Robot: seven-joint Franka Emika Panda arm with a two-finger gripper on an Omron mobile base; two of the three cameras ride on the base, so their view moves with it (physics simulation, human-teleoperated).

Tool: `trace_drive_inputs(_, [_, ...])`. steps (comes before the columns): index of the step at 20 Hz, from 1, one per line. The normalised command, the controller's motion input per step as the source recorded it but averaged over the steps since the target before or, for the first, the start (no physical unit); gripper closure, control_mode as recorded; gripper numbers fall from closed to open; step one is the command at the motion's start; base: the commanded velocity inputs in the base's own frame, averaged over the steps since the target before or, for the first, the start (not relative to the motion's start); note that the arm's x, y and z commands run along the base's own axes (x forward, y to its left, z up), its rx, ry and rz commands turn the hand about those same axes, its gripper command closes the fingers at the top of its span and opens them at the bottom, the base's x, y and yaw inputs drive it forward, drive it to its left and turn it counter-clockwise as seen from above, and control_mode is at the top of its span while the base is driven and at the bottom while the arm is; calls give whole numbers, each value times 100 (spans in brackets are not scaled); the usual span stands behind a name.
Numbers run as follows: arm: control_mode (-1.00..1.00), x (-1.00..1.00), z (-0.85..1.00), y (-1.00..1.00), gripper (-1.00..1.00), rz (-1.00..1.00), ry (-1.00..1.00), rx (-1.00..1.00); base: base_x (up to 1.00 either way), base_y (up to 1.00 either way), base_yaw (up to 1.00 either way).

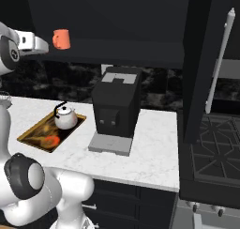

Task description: Pick the kettle from the counter and place it on the tray. Then pick the mug from the cabinet and place it on the tray. Then close the cabinet doors.

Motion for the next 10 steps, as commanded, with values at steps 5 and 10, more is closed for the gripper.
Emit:
trace_drive_inputs(5, [-100,44,28,-1,-100,-7,8,0,0,0,0])
trace_drive_inputs(10, [-100,48,-18,0,-100,-3,0,-1,0,0,0])
